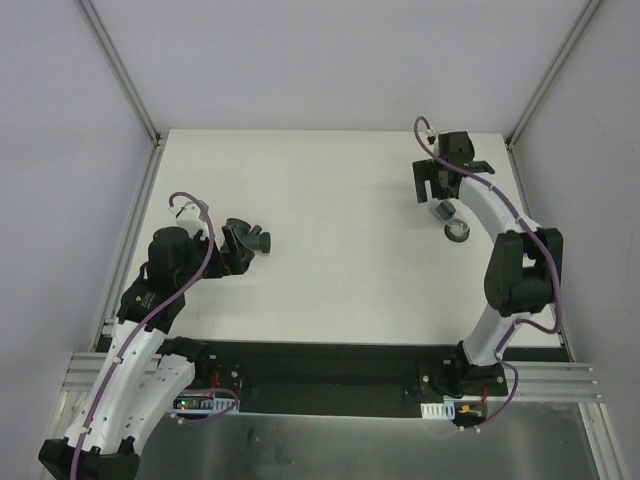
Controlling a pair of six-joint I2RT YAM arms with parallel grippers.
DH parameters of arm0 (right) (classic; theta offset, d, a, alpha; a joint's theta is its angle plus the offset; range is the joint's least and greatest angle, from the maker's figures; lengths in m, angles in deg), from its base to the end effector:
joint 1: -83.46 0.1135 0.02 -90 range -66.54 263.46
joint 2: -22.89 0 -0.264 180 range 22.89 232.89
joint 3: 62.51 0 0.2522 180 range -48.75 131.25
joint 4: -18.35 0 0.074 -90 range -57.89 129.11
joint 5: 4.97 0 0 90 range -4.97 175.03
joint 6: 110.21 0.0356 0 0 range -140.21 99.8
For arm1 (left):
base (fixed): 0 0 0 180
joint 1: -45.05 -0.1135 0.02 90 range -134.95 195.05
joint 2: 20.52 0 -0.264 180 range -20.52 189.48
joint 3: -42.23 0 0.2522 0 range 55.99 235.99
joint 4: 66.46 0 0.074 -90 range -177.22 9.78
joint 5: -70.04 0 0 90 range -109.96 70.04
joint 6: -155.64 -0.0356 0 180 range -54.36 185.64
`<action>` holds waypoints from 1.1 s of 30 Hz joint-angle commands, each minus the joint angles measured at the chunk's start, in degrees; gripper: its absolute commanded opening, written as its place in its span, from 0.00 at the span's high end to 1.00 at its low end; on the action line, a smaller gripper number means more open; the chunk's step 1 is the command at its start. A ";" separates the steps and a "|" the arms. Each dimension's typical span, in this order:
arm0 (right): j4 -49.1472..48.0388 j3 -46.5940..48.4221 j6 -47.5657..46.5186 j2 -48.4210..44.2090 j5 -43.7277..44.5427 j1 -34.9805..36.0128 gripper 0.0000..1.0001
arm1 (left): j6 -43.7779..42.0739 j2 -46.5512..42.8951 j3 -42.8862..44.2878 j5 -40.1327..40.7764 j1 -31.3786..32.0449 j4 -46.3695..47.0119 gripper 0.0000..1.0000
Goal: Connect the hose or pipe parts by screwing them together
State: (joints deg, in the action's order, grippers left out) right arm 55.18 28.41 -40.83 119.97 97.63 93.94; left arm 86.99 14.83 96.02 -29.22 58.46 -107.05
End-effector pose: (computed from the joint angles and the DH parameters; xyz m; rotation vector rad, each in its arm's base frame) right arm 0.3779 0.0620 0.2743 -0.5148 2.2659 -0.3444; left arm 0.1397 -0.0392 0.3049 -0.0296 1.9935 -0.5538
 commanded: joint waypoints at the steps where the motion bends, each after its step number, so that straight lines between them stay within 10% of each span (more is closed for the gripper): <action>1: 10.49 12.64 -4.85 8.81 -6.44 -3.27 0.02 | -1.31 -1.16 0.14 1.96 -0.40 0.46 0.01; 9: 20.08 26.10 -7.15 21.31 -14.35 -8.89 0.01 | -1.22 -0.99 0.14 2.49 -0.40 0.46 0.02; 33: 24.38 21.97 -9.87 20.69 -20.43 -9.52 0.20 | -1.04 1.12 0.49 2.31 -0.40 0.11 0.03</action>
State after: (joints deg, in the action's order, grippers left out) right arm 76.38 49.31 -48.63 143.71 74.90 83.77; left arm 86.79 15.86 96.00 -26.88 58.46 -107.10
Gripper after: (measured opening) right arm 0.832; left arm 0.977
